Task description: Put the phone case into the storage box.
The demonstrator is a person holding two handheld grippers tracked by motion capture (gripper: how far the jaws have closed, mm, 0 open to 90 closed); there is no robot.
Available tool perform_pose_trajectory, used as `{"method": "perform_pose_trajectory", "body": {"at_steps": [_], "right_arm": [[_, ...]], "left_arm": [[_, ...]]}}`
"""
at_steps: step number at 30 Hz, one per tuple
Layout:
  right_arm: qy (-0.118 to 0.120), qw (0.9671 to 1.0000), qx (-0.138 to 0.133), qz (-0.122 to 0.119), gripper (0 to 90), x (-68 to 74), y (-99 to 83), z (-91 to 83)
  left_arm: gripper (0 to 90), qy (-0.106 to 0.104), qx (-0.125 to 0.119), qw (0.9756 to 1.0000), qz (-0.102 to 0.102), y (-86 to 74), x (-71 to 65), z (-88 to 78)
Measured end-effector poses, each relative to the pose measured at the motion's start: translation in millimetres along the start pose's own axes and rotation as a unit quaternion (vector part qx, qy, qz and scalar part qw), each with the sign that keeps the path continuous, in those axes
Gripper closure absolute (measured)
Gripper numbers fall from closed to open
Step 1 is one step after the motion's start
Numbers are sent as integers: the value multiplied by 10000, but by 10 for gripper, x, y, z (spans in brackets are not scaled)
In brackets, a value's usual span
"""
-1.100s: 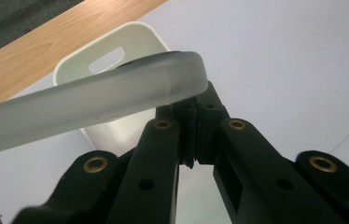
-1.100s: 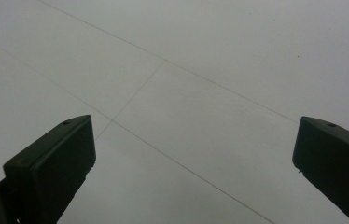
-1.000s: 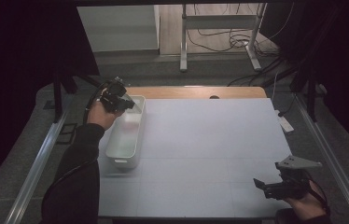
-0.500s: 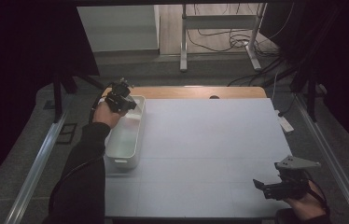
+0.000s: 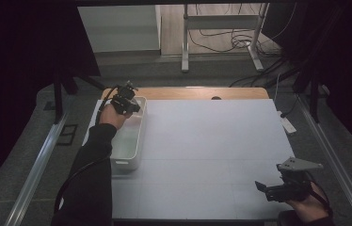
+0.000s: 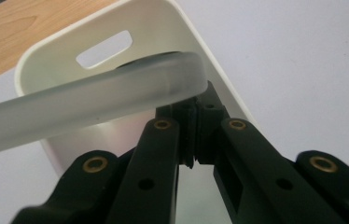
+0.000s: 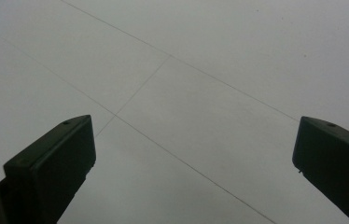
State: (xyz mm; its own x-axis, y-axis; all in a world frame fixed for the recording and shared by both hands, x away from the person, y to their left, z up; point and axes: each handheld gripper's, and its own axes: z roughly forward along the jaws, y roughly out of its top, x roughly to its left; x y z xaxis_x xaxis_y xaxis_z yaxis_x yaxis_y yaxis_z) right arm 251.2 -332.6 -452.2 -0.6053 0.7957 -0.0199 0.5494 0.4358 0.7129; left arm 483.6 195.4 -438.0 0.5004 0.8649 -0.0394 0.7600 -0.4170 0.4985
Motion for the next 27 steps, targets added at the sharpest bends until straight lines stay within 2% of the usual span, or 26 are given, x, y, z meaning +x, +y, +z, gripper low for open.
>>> {"method": "perform_pose_trajectory", "body": {"at_steps": [12, 21, 27], "right_arm": [[25, 10000, 19, -23, 0, 3, 1, 2], [30, 10000, 29, -29, 0, 3, 1, 4], [39, 10000, 35, -30, 0, 3, 1, 5]], "left_arm": [[875, -20, -114, 9998, -173, 94, 59, 100], [860, -11, -203, 9995, -230, 164, 87, 143], [818, -120, -365, 9988, -309, 196, 93, 141]]}}
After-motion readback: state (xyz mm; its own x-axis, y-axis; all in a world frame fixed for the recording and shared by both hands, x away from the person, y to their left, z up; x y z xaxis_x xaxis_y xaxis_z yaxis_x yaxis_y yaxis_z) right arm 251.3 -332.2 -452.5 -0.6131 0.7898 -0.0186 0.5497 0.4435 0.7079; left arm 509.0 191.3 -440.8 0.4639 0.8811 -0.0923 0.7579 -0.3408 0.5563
